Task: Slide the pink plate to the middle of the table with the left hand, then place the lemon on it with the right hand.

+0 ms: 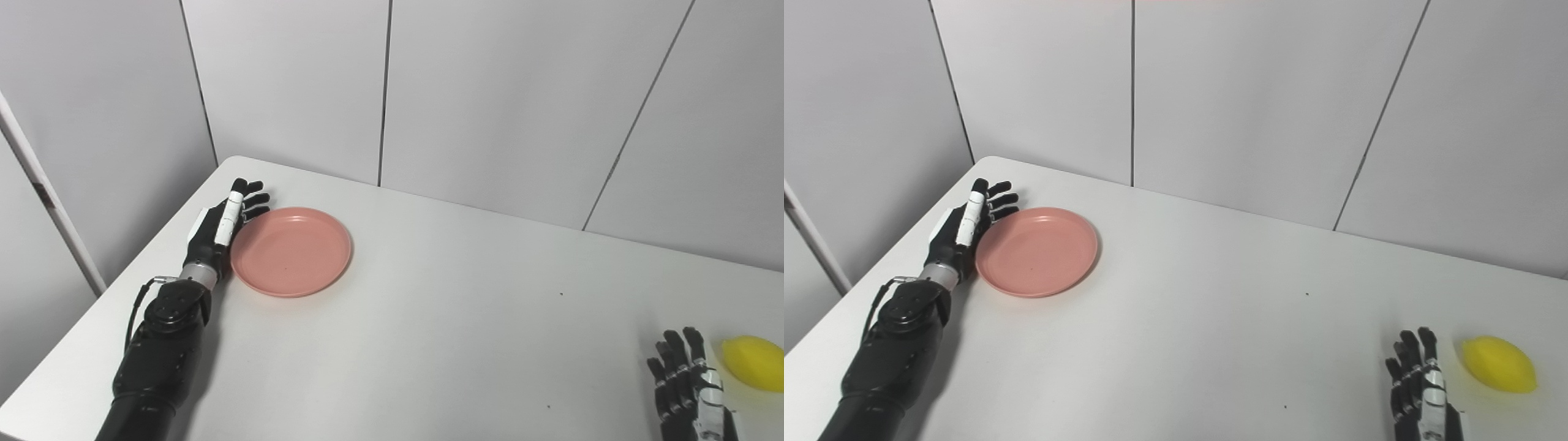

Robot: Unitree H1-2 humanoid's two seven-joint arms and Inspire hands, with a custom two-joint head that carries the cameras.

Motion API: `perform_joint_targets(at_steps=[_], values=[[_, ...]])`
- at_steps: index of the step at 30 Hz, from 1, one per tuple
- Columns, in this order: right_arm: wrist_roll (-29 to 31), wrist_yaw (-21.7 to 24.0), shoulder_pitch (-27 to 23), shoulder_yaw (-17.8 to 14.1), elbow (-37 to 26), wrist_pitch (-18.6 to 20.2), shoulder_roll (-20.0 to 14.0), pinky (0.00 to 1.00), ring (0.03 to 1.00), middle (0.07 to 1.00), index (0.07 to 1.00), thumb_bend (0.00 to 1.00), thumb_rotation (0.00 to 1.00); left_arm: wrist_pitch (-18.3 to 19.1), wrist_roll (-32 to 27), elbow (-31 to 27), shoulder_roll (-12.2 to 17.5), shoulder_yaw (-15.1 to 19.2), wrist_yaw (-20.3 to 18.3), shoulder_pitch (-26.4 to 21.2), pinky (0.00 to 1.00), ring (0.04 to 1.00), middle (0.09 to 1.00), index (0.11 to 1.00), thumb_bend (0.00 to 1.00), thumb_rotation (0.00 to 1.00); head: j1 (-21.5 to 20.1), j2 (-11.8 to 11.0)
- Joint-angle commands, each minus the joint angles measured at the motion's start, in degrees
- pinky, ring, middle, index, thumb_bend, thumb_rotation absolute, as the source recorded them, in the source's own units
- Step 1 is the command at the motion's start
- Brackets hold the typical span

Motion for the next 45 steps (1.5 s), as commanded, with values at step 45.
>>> perform_joint_targets(at_steps=[45], values=[[0.2,-0.1,2.4,1.1,2.4,0.1,2.5,1.0,0.981,0.958,0.987,0.66,0.95,4.1,3.2,-7.1,-7.8,-9.6,-2.2,3.3,0.73,0.791,0.821,0.837,0.85,1.0,-1.2,0.6]])
